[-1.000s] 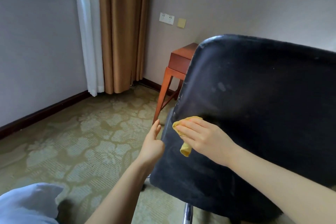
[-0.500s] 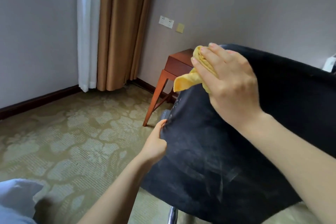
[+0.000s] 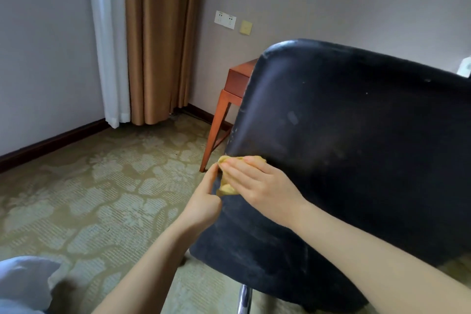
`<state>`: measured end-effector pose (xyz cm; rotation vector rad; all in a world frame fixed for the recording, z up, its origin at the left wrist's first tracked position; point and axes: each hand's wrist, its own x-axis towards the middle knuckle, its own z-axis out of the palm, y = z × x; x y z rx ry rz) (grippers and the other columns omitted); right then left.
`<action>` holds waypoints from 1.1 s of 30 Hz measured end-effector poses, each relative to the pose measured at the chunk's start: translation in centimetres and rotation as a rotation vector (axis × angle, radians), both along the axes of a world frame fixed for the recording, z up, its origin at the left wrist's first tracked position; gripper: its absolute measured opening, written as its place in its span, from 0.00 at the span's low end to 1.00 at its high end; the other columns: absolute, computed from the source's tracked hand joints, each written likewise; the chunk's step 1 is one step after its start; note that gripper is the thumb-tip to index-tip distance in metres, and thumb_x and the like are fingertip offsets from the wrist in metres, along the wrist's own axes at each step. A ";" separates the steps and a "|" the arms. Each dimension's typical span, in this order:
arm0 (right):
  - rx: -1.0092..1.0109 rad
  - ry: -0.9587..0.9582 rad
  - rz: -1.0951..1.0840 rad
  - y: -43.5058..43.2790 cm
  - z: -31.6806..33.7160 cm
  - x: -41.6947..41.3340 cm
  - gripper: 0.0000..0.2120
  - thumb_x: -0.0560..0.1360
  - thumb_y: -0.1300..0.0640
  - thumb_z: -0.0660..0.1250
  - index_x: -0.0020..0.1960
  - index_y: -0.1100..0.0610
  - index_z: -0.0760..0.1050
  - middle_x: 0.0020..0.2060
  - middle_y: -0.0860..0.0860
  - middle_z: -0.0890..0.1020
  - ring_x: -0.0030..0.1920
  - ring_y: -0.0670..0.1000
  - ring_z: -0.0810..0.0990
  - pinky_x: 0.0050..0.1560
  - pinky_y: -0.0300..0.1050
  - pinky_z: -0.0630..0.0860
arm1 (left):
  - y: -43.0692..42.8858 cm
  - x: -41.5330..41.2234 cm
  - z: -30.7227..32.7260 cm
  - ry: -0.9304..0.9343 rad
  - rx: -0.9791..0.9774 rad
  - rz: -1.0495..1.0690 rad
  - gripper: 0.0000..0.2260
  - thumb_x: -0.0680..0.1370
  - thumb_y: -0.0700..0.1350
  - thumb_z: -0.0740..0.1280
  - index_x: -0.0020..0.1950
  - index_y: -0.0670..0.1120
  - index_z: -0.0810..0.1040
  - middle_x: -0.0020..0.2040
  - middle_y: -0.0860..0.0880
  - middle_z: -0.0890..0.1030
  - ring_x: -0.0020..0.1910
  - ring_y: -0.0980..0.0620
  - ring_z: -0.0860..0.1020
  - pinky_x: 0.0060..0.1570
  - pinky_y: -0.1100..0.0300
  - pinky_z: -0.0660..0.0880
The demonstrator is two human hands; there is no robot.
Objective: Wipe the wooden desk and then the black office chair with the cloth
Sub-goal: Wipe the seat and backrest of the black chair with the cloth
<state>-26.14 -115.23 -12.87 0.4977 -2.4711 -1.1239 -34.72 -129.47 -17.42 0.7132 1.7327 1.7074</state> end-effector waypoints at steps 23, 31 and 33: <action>0.053 0.627 0.227 0.1 12.2 2.2 0.12 0.76 0.61 0.69 0.59 0.56 0.80 0.58 0.50 0.80 0.59 0.51 0.79 0.56 0.46 0.78 | 0.7 0.6 -0.7 0.005 0.006 0.020 0.41 0.69 0.24 0.51 0.76 0.56 0.56 0.72 0.58 0.62 0.57 0.71 0.67 0.33 0.82 0.67; 0.043 0.332 0.089 1.3 4.2 0.6 0.16 0.79 0.56 0.61 0.65 0.58 0.75 0.66 0.51 0.74 0.66 0.50 0.74 0.66 0.46 0.67 | 1.2 -0.4 -1.1 0.017 0.014 0.082 0.42 0.67 0.23 0.50 0.76 0.55 0.57 0.75 0.56 0.59 0.41 0.81 0.70 0.31 0.79 0.68; 0.046 0.261 0.079 1.7 2.6 -0.1 0.17 0.79 0.60 0.58 0.66 0.60 0.75 0.67 0.52 0.73 0.67 0.52 0.73 0.67 0.47 0.67 | 1.5 -1.0 -1.5 0.033 0.011 0.116 0.41 0.68 0.23 0.50 0.75 0.55 0.58 0.75 0.56 0.60 0.63 0.72 0.67 0.33 0.81 0.68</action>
